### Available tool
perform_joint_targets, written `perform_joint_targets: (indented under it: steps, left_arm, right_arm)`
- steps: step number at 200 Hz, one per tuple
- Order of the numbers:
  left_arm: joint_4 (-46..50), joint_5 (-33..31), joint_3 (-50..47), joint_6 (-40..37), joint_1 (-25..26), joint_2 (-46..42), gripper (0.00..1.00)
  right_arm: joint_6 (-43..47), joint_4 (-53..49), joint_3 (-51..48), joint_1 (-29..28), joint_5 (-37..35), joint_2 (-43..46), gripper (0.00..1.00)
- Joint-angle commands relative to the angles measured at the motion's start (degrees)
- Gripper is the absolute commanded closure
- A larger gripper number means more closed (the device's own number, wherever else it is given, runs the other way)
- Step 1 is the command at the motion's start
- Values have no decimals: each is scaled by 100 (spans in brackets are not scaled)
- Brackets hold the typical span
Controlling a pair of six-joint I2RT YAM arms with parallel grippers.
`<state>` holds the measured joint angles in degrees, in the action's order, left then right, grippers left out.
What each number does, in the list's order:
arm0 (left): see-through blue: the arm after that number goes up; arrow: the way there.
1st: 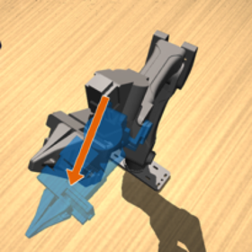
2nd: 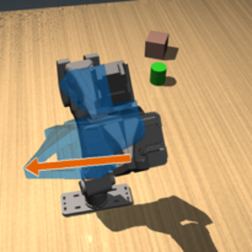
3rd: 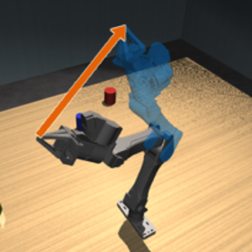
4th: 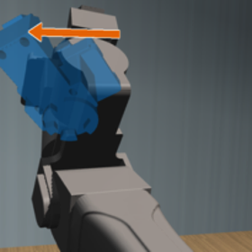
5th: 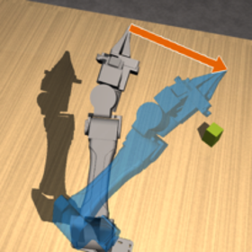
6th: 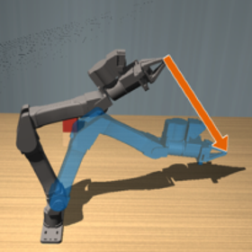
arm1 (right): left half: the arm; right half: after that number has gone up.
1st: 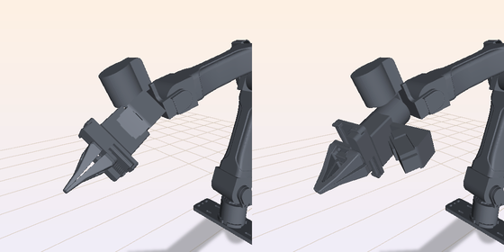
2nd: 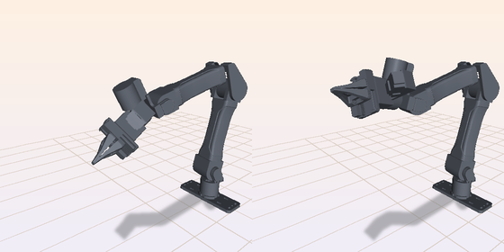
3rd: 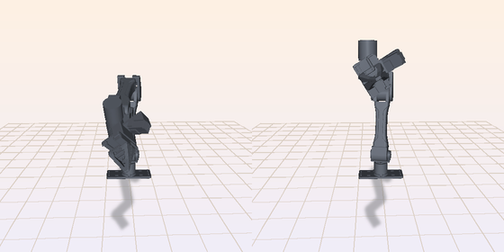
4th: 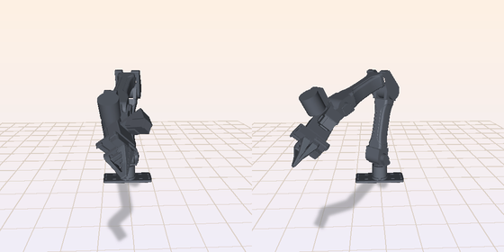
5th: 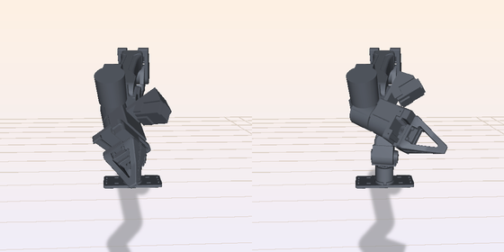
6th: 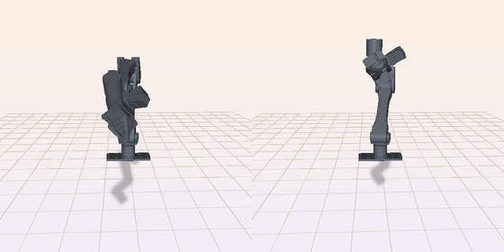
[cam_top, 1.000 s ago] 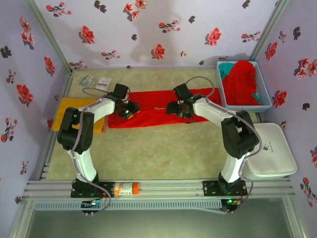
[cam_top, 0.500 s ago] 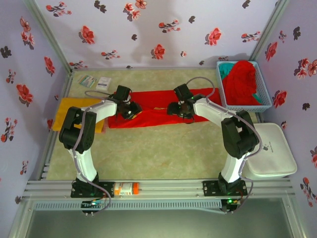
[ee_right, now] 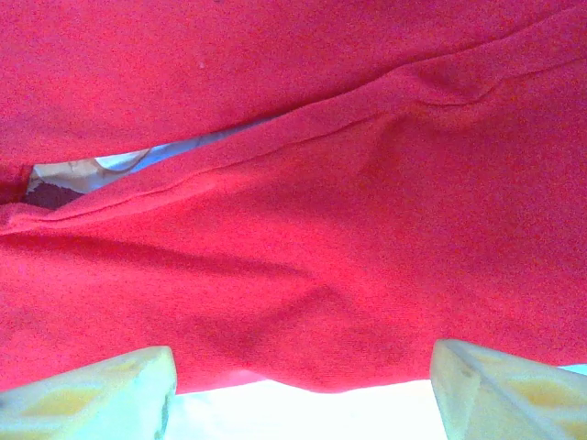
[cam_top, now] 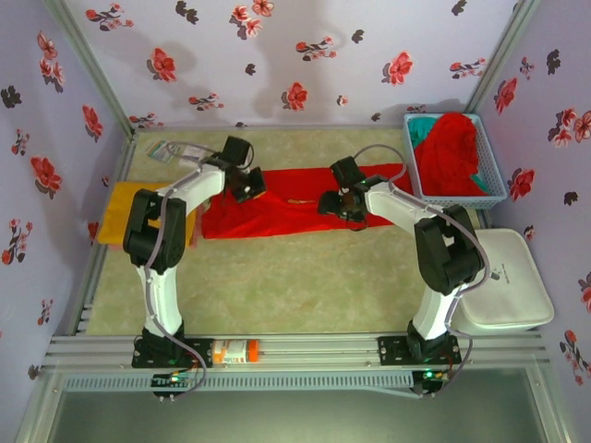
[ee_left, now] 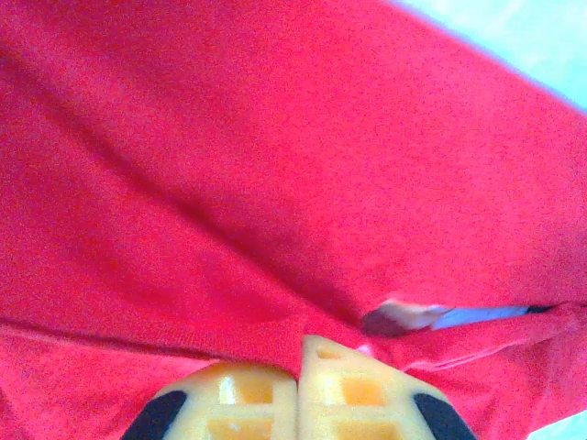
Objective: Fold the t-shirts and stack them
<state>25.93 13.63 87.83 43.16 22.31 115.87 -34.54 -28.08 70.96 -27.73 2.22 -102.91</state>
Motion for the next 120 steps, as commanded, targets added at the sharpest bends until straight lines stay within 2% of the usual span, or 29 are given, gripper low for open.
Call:
perform_joint_targets:
  steps: [1,19,42,59,75,97,120]
  left_arm:
    - [913,-486,870,-809,124,361,100]
    - [1242,-545,1548,-987,133,806,100]
    - [1482,-671,2236,-1191,194,1339,93]
    - [1669,-788,2679,-1350,228,1699,75]
    - [1977,-841,3049,-1455,250,1924,65]
    - [2197,-1092,2992,-1564,300,1776,59]
    - [2141,-1282,2228,-1477,301,1141,58]
  right_arm:
    - [-5,-146,-105,54,-134,261,26]
    - [0,-146,-138,66,-111,254,27]
    - [10,-163,-181,71,-112,269,27]
    - [34,-187,-209,73,-116,276,27]
    - [87,-265,-196,72,-161,272,27]
    - [162,-337,-178,101,-259,289,27]
    - [294,-378,-78,185,-350,263,27]
